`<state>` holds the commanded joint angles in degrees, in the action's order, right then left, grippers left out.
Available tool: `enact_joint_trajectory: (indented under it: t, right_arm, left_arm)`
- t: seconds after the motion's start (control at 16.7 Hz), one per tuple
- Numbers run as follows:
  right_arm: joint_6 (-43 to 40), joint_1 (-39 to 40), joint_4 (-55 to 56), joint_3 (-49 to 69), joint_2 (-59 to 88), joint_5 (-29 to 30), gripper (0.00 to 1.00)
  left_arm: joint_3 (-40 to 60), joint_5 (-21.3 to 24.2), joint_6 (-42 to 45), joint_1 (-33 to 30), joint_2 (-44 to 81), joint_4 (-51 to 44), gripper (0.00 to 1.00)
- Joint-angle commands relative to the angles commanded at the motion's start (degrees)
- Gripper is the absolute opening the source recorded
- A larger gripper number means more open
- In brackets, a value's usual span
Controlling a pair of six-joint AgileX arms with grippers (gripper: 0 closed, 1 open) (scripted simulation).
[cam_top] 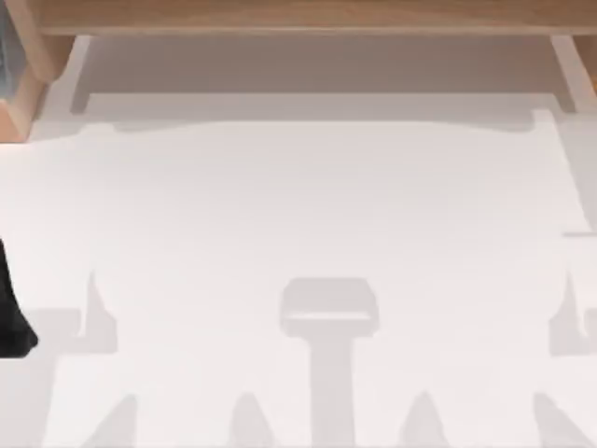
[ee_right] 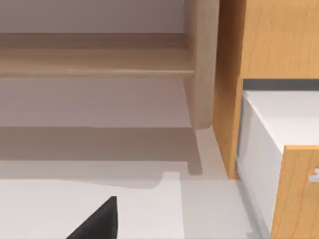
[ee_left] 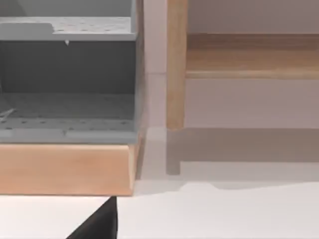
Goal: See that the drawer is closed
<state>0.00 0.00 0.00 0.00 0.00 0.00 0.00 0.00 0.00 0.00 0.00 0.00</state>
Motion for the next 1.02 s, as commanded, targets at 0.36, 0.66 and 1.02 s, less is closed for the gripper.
enact_joint_trajectory:
  t: [0.36,0.66,1.02]
  right_arm:
    - [-0.13,-4.5,2.91,4.96,6.34,-3.87,1.0]
    - [0.3,-15.37,10.13,17.46,25.63,-14.71,1.0]
    - [0.99,-29.81,19.79,34.26,53.0,-29.54,1.0]
  left_arm:
    - [0.0,0.0,0.0,0.0,0.0,0.0,1.0]
    - [0.0,0.0,0.0,0.0,0.0,0.0,1.0]
    - [0.0,0.0,0.0,0.0,0.0,0.0,1.0]
